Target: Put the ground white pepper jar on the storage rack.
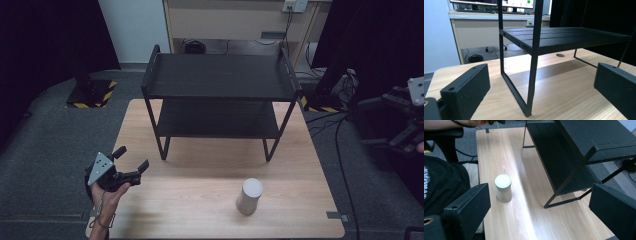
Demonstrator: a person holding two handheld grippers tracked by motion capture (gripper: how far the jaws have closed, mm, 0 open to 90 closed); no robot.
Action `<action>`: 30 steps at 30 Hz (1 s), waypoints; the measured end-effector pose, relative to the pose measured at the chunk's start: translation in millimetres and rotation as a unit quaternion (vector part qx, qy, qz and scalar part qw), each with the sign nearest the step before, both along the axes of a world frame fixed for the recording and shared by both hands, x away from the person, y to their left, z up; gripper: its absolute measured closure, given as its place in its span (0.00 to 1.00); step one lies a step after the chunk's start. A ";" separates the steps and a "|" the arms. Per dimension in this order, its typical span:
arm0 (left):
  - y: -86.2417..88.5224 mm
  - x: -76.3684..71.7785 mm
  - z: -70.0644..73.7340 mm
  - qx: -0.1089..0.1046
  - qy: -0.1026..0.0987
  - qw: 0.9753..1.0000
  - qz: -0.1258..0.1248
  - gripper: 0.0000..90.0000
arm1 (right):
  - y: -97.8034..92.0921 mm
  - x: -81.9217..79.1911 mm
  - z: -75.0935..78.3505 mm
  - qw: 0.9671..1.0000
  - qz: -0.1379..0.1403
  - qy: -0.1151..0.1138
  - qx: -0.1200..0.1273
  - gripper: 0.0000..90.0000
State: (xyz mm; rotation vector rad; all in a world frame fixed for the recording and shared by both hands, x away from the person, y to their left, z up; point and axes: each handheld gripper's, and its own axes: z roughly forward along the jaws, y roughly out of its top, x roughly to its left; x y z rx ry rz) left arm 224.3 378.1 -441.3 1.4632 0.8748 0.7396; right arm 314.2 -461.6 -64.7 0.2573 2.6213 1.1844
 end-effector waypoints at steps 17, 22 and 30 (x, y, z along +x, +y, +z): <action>-0.2 0.0 0.4 0.002 0.002 1.000 0.000 0.00 | 33.1 17.6 -63.2 0.999 -0.007 0.036 0.036 0.05; 0.2 0.3 0.2 0.001 0.003 1.000 0.000 0.00 | 47.9 24.5 -83.2 0.998 0.004 0.051 0.032 0.05; 0.6 0.3 0.1 0.000 0.004 1.000 -0.001 0.00 | 69.4 34.0 -115.1 0.998 0.028 0.059 0.022 0.05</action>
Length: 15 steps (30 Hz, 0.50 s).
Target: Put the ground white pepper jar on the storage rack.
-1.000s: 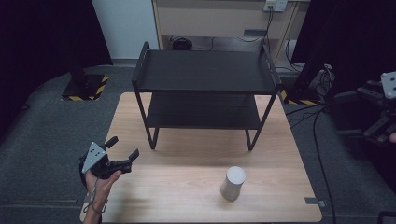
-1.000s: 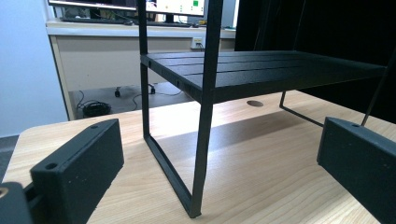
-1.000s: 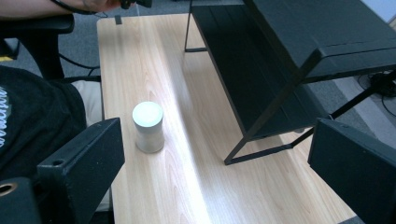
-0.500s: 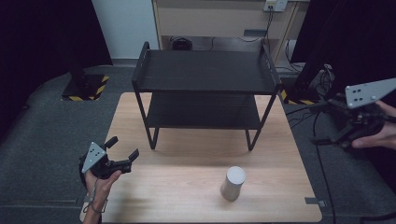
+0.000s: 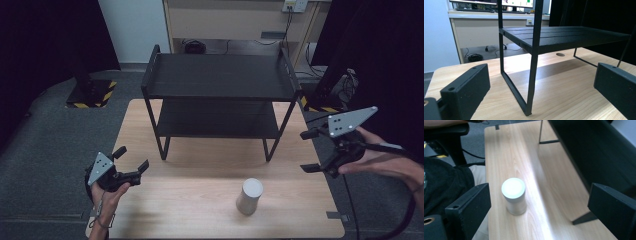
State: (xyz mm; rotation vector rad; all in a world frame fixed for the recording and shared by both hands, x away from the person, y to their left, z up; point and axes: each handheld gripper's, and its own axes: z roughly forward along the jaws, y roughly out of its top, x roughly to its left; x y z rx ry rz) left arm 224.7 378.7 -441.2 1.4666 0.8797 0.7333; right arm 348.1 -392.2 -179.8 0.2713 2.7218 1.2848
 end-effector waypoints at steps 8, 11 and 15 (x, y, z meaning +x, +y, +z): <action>-0.3 0.6 0.2 0.003 0.001 1.000 -0.002 0.00 | 22.3 10.5 -40.7 0.999 0.027 0.025 -0.007 0.05; -0.3 0.6 0.3 0.003 0.001 1.000 -0.002 0.00 | 26.8 14.2 -56.7 0.999 0.035 0.033 -0.003 0.06; -0.4 1.0 0.4 0.005 0.001 1.000 -0.003 0.00 | 33.2 17.5 -75.8 0.998 0.042 0.038 0.001 0.05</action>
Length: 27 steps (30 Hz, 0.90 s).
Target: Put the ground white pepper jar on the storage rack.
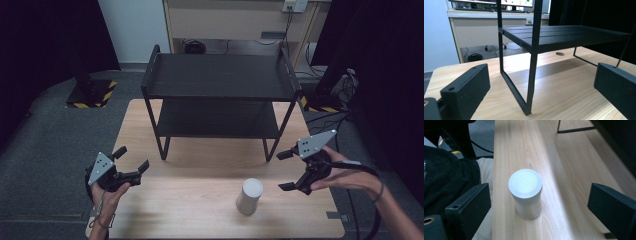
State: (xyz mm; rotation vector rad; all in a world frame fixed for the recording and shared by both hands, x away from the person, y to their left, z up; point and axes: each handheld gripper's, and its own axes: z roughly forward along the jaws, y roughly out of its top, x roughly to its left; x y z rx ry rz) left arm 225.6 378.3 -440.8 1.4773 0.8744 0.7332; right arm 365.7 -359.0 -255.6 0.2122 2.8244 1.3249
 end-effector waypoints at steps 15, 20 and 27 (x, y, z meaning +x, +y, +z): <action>-0.7 0.5 0.5 0.003 0.002 1.000 -0.002 0.00 | 39.5 13.2 -46.6 0.999 0.044 0.018 -0.009 0.06; -0.6 0.4 0.6 0.002 0.001 1.000 -0.002 0.00 | 51.5 14.2 -57.2 0.998 0.055 0.017 -0.014 0.07; -0.5 0.7 0.4 0.002 0.002 1.000 -0.003 0.00 | 62.9 11.5 -68.8 0.998 0.065 -0.001 -0.026 0.11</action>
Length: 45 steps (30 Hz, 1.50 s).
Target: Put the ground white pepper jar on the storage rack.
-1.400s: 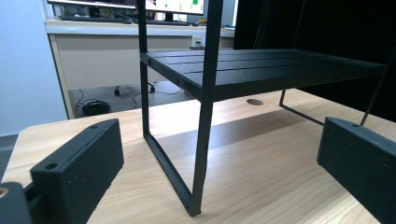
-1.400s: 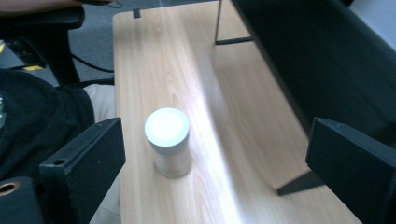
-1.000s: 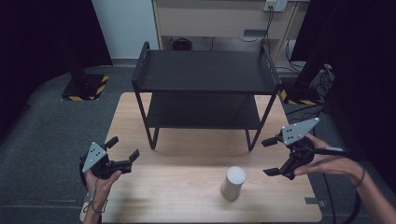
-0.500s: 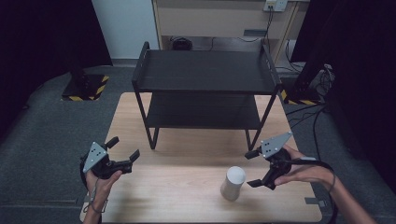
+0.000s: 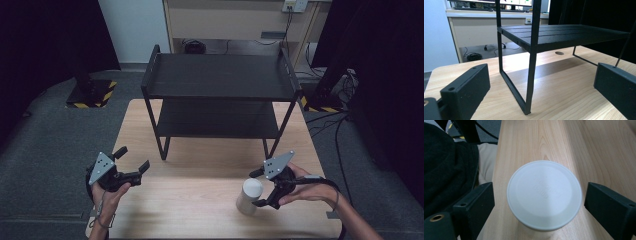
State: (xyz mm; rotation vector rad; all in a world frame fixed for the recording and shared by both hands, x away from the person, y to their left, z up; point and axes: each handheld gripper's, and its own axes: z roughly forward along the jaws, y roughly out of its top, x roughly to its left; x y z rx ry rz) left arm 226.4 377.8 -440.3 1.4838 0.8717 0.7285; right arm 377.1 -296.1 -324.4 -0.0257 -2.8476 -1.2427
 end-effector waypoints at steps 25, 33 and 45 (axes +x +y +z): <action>0.0 1.1 0.6 0.002 0.003 1.000 -0.003 0.00 | 1.4 -12.0 -5.5 0.999 0.007 -0.051 -0.004 0.37; 0.3 1.1 0.6 0.002 0.003 1.000 -0.002 0.00 | -5.1 -13.4 24.4 0.999 -0.011 -0.038 -0.007 0.37; 0.3 1.3 0.5 0.000 0.002 1.000 -0.003 0.00 | -21.7 -32.7 156.9 0.994 -0.076 -0.069 -0.023 0.37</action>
